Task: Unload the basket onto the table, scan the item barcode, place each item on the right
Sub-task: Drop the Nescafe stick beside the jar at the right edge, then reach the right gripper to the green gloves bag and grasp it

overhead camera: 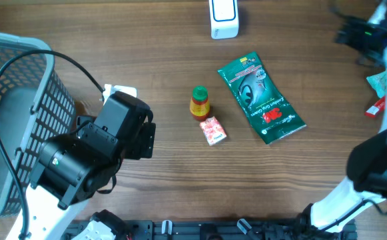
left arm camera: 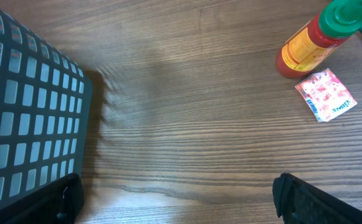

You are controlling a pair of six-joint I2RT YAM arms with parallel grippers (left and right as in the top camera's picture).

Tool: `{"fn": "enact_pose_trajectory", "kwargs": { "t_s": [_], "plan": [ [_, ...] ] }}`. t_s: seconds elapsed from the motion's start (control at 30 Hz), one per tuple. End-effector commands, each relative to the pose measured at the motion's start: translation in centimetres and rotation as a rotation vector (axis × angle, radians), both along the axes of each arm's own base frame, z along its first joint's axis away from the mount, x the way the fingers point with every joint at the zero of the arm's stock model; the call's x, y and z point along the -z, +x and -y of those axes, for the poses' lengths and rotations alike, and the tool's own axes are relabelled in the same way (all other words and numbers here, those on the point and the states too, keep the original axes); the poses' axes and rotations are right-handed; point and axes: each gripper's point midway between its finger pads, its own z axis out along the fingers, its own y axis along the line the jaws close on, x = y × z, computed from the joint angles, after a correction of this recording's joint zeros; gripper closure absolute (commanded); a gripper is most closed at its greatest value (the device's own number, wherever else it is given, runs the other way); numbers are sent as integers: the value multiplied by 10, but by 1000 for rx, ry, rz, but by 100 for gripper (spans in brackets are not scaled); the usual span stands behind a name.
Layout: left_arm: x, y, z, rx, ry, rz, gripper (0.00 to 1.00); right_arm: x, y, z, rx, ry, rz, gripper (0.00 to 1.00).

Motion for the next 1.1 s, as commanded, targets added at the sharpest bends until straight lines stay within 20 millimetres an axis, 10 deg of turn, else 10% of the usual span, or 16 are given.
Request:
{"fn": "enact_pose_trajectory", "kwargs": {
  "t_s": [0.0, 0.13, 0.3, 0.77, 0.9, 1.0, 1.07],
  "plan": [
    [-2, 0, -3, -8, 7, 11, 0, 16, -1, -107, -383, 18, -47, 0],
    [-2, 0, -3, -8, 7, 11, 0, 49, -18, -178, -558, -22, -109, 0],
    [-2, 0, -3, -8, 7, 11, 0, 119, -44, -220, -698, -106, -163, 0],
    [-2, 0, -3, -8, 7, 11, 0, 230, -80, -205, -701, -284, -269, 0],
    [-2, 0, -3, -8, 7, 11, 0, 268, -108, -206, -740, -223, -409, 30],
    [-2, 0, -3, -8, 7, 11, 0, 290, -142, -225, -789, -44, -524, 90],
    [-2, 0, -3, -8, 7, 11, 0, 289, -149, -236, -799, 56, -535, 95]
  ]
}}
